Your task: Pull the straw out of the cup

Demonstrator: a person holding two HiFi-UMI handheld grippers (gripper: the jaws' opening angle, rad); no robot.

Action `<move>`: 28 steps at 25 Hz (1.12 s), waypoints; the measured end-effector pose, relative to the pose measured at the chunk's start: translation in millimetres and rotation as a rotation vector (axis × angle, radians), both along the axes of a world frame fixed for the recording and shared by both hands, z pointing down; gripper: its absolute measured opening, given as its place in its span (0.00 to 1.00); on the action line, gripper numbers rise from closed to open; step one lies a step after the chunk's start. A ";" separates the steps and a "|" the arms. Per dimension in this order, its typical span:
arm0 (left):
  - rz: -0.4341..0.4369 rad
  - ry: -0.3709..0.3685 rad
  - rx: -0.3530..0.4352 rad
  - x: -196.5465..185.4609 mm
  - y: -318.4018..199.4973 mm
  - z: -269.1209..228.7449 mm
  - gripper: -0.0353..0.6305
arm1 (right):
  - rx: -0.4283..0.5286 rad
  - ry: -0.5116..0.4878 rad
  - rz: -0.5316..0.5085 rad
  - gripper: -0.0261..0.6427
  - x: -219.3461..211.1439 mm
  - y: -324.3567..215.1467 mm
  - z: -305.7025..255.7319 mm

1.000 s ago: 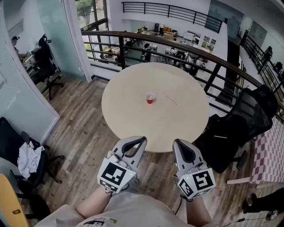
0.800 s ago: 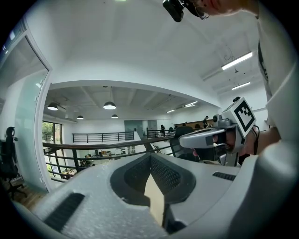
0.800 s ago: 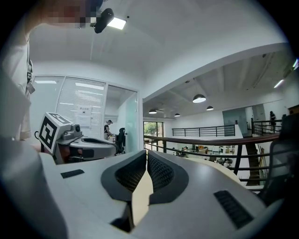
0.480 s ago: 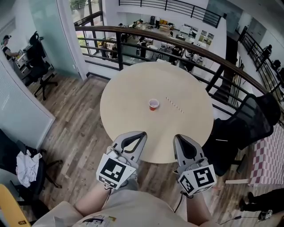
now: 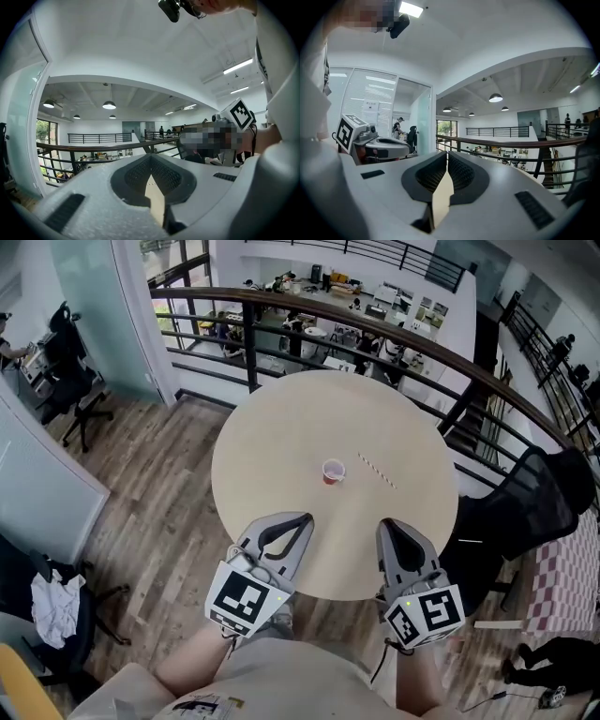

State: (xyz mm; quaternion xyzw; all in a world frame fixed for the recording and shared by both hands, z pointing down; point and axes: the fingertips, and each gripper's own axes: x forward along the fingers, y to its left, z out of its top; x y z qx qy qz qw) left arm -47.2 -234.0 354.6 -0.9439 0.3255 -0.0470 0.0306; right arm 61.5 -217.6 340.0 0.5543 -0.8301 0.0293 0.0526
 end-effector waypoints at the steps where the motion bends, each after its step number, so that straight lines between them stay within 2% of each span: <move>1: 0.000 0.003 -0.002 -1.6 -4.3 0.9 0.07 | -0.004 0.004 -0.002 0.08 -2.7 -4.8 1.3; 7: -0.011 0.012 -0.026 -1.3 -20.9 7.9 0.07 | -0.015 0.003 -0.029 0.08 -7.5 -23.3 4.1; 12: -0.064 0.025 -0.079 7.9 -34.4 15.7 0.07 | -0.049 -0.002 -0.058 0.08 3.1 -33.5 11.2; 17: -0.083 -0.033 -0.057 21.9 -40.1 21.0 0.07 | -0.066 -0.006 -0.094 0.08 13.9 -45.4 18.7; 28: -0.080 -0.073 -0.070 48.1 -45.7 34.2 0.07 | -0.096 0.007 -0.118 0.08 31.9 -65.6 33.5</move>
